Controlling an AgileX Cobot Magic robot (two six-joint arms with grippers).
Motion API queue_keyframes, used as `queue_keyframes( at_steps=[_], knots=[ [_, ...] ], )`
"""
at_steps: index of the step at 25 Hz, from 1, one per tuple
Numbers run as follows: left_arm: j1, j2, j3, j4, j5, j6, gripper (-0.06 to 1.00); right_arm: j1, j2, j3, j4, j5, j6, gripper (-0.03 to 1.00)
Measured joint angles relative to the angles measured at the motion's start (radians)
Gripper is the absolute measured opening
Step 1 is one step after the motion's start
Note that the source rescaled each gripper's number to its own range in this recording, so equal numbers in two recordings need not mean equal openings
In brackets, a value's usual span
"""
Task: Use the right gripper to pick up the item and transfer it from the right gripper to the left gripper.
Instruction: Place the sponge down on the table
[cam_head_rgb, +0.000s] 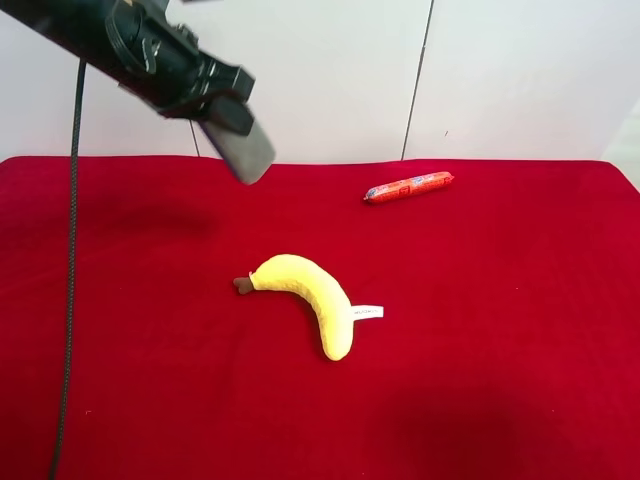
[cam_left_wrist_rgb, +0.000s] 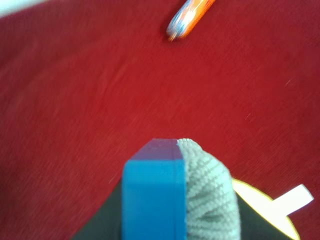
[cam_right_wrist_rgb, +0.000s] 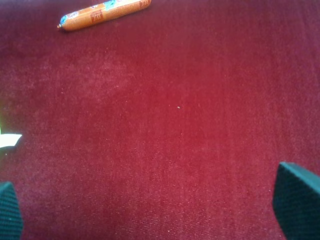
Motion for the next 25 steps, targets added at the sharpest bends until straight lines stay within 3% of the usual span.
queue_keyframes(
  at_steps=[7, 15, 25],
  knots=[
    [0.103, 0.136, 0.0, 0.147, 0.138, 0.0, 0.0, 0.0, 0.0, 0.0, 0.0, 0.0, 0.0, 1.0],
    [0.134, 0.28, 0.0, 0.279, 0.185, 0.0, 0.0, 0.0, 0.0, 0.0, 0.0, 0.0, 0.0, 1.0],
    [0.134, 0.296, -0.001, 0.294, 0.182, 0.0, 0.0, 0.0, 0.0, 0.0, -0.001, 0.0, 0.0, 1.0]
  ],
)
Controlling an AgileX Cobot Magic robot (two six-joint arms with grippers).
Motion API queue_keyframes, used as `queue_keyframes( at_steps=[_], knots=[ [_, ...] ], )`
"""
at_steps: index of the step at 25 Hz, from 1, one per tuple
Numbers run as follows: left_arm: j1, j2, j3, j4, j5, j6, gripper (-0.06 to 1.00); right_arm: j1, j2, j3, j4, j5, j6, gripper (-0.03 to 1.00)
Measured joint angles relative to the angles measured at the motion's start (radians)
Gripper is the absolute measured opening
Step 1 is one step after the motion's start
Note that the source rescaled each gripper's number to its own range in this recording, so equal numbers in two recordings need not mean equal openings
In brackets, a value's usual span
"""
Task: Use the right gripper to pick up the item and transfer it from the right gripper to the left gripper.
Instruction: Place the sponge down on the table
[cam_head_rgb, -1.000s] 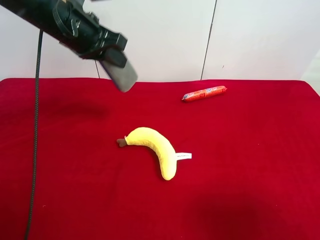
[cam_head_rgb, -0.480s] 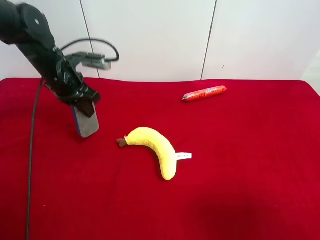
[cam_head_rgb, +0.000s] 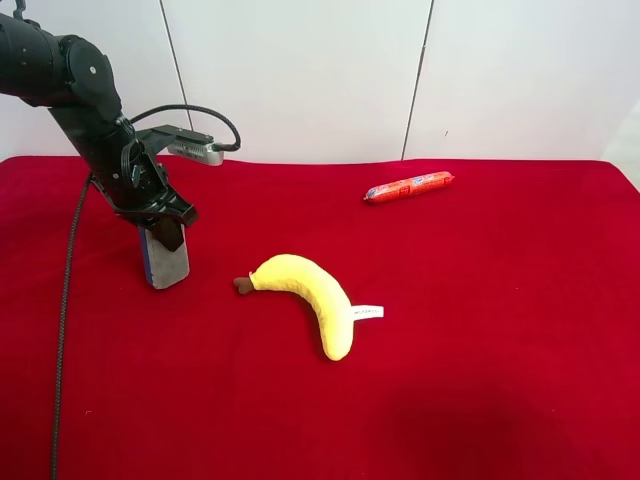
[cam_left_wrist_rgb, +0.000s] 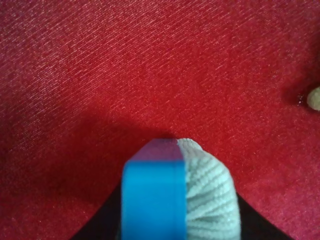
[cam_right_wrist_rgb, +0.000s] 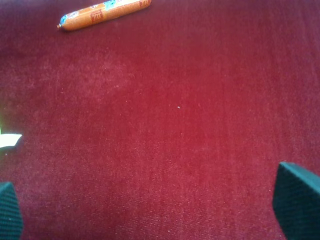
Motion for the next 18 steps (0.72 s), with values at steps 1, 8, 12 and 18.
queue_keyframes(
  at_steps=[1, 8, 12, 18],
  knots=[
    [0.0, 0.0, 0.0, 0.0, 0.0, -0.001, 0.0, 0.0, 0.0, 0.0, 0.0, 0.0, 0.0, 1.0],
    [0.0, 0.0, 0.0, -0.027, -0.001, -0.01, 0.6, 0.0, 0.0, 0.0, 0.0, 0.0, 0.0, 1.0],
    [0.0, 0.0, 0.0, -0.045, -0.001, -0.028, 0.96, 0.0, 0.0, 0.0, 0.0, 0.0, 0.0, 1.0],
    [0.0, 0.0, 0.0, -0.045, -0.001, -0.03, 0.99, 0.0, 0.0, 0.0, 0.0, 0.0, 0.0, 1.0]
  ],
)
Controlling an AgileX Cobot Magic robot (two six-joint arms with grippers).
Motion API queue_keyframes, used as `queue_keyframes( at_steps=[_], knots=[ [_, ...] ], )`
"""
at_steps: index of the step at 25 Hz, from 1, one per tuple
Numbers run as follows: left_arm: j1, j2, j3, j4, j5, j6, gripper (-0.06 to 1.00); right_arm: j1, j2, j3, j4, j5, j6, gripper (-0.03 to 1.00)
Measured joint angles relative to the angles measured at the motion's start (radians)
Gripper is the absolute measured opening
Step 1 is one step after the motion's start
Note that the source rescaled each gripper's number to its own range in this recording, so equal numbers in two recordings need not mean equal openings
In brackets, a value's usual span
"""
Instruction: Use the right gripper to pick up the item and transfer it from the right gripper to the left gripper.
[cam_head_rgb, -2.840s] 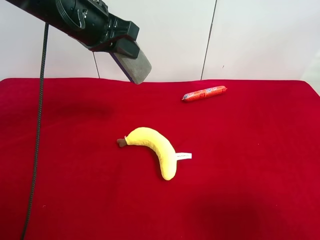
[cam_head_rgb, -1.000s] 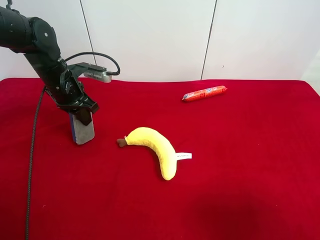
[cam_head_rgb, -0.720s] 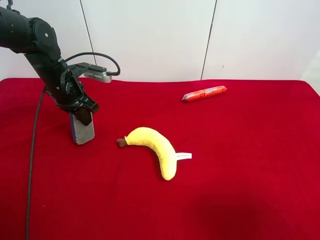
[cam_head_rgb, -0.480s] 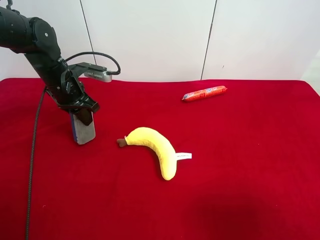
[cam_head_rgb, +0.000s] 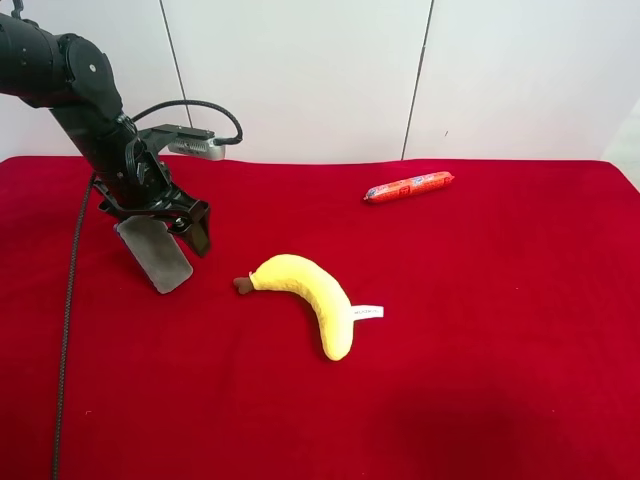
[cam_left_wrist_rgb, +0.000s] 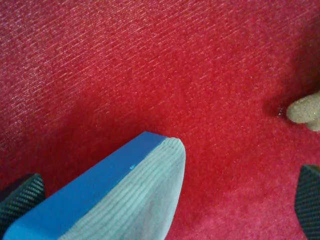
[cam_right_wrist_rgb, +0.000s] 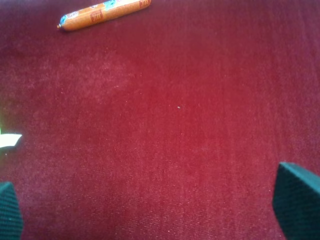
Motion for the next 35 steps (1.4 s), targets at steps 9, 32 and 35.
queue_keyframes(
  at_steps=[9, 32, 35],
  knots=[
    [0.0, -0.131, 0.0, -0.001, 0.001, 0.0, 1.0, 0.0, 0.0, 0.0, 0.0, 0.0, 0.0, 1.0],
    [0.0, -0.751, 0.248, -0.079, 0.33, -0.024, 1.0, 0.0, 0.0, 0.0, 0.0, 0.0, 0.0, 1.0],
    [0.0, -0.85, 0.343, -0.079, 0.318, -0.024, 1.0, 0.0, 0.0, 0.0, 0.0, 0.0, 0.0, 1.0]
  ],
)
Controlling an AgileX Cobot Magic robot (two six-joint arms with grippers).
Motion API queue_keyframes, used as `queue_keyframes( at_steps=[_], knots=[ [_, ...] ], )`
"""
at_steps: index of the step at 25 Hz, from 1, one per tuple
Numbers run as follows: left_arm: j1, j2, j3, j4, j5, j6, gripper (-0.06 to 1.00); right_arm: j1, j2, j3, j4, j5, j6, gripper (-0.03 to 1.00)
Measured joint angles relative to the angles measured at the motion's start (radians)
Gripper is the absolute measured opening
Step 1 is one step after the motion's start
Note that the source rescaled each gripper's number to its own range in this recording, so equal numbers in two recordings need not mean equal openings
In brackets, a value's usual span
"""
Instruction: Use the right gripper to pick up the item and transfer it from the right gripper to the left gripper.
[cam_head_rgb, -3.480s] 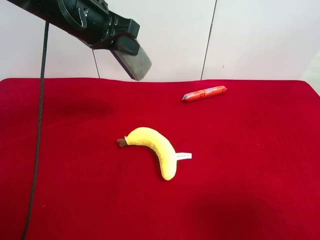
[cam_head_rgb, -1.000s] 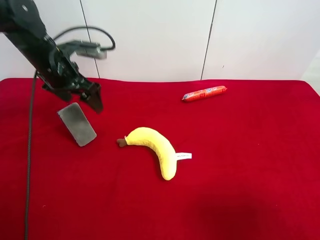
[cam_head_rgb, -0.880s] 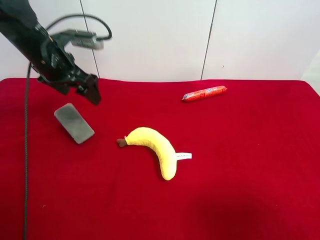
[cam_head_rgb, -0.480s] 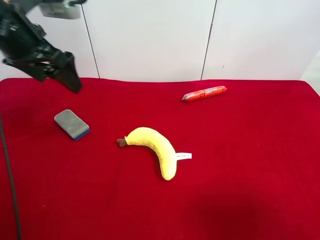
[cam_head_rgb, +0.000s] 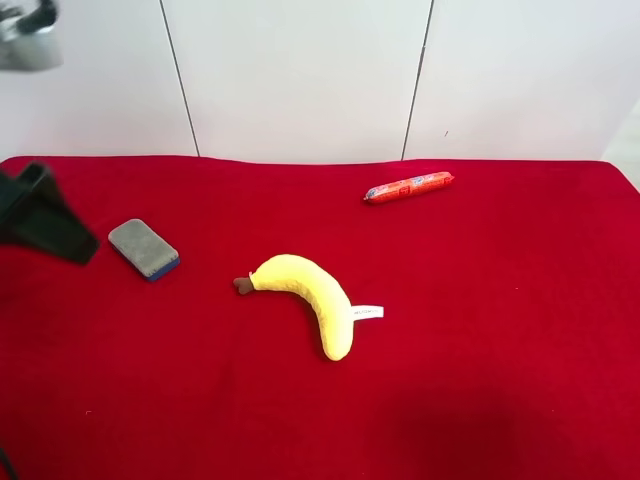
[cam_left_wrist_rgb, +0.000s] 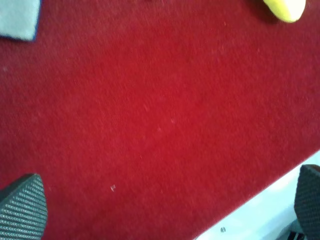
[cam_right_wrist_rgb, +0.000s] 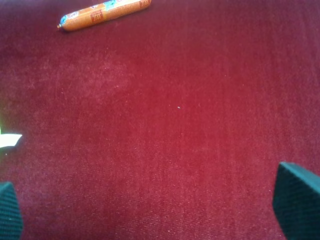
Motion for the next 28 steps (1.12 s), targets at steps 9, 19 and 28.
queue_keyframes(
  at_steps=[9, 19, 28],
  knots=[
    [0.0, -0.351, 0.285, 0.01, -0.134, -0.065, 1.0, 0.0, 0.0, 0.0, 0.0, 0.0, 0.0, 1.0],
    [0.001, -0.753, 0.409, 0.175, -0.184, -0.24, 1.0, 0.0, 0.0, 0.0, 0.0, 0.0, 0.001, 1.0],
    [0.159, -0.914, 0.412, 0.199, -0.185, -0.25, 1.0, 0.0, 0.0, 0.0, 0.0, 0.0, 0.001, 1.0]
  ],
)
